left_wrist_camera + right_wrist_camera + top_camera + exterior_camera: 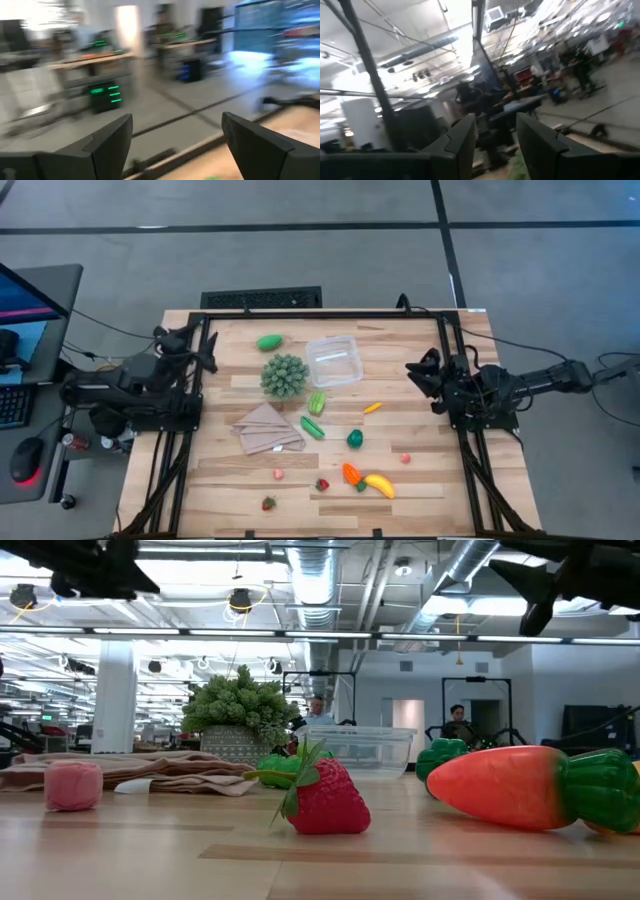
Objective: Pick and placing Produce into tupperware
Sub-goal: Put the corn into the transparent bin
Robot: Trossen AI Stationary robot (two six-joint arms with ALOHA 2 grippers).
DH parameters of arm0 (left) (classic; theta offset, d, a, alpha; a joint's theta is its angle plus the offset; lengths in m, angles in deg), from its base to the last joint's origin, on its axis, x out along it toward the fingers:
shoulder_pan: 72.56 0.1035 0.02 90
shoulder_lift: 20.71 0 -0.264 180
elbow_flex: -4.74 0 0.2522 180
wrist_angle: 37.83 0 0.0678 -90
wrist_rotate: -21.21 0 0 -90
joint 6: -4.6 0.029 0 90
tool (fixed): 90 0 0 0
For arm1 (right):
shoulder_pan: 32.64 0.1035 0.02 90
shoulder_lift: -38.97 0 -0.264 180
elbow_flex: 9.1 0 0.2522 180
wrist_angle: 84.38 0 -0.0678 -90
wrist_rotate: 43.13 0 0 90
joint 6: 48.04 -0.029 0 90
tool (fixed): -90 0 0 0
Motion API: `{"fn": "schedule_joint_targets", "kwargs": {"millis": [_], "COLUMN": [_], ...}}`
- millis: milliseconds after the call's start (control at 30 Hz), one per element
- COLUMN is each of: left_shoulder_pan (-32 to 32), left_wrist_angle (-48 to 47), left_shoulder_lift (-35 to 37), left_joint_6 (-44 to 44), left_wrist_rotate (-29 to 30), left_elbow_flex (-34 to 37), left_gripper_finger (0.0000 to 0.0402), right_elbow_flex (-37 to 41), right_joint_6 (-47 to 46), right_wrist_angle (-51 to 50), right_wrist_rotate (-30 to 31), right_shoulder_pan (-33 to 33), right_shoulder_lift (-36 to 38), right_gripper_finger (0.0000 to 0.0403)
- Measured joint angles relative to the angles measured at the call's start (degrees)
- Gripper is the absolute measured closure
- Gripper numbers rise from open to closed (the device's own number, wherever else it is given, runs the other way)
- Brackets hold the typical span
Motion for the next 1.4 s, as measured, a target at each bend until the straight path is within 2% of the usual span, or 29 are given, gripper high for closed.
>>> {"fn": "schedule_joint_targets", "kwargs": {"millis": [67, 267, 467, 633, 767, 967, 1167, 1267, 1400], "left_shoulder_pan": [0.01, -0.01, -0.04, 0.77, 3.34, 8.65, 15.50, 21.83, 33.36], "left_wrist_angle": [2.12, 6.66, 13.13, 9.97, 8.62, 6.51, 4.80, -3.37, -18.82], "left_shoulder_lift": [-1.61, -3.03, -2.54, -2.97, -5.43, -14.92, -24.28, -28.94, -35.62], "left_joint_6": [0.26, -0.51, 4.53, 6.45, 6.35, 0.39, 1.63, 2.74, 5.77], "left_wrist_rotate": [3.03, 3.00, -8.28, -9.72, -14.95, -26.61, -33.41, -37.03, -44.15], "left_elbow_flex": [0.00, -0.02, -0.04, -0.42, -0.49, -4.46, -12.35, -18.96, -27.39], "left_gripper_finger": [0.0104, 0.0104, 0.0104, 0.0104, 0.0104, 0.0104, 0.0104, 0.0104, 0.0104], "right_elbow_flex": [-0.62, -1.95, -2.01, -2.01, -2.01, -2.03, -2.03, -2.03, -2.03], "right_joint_6": [0.90, 0.20, -0.95, -0.97, -0.99, -1.04, -3.66, -4.60, -4.73], "right_wrist_angle": [0.25, 0.17, -0.06, -0.04, 0.38, 3.18, 3.16, 2.80, 2.83], "right_wrist_rotate": [1.54, 2.43, 2.36, 2.54, 2.67, 2.60, 2.26, 2.12, 2.08], "right_shoulder_pan": [-0.02, 0.00, 0.07, -0.71, -1.65, -2.97, -2.13, -0.69, 1.46], "right_shoulder_lift": [-1.51, -3.77, -3.83, -3.83, -3.83, -3.83, -3.83, -4.22, -5.50], "right_gripper_finger": [0.0267, 0.0267, 0.0267, 0.0267, 0.0267, 0.0267, 0.0267, 0.0267, 0.0267]}}
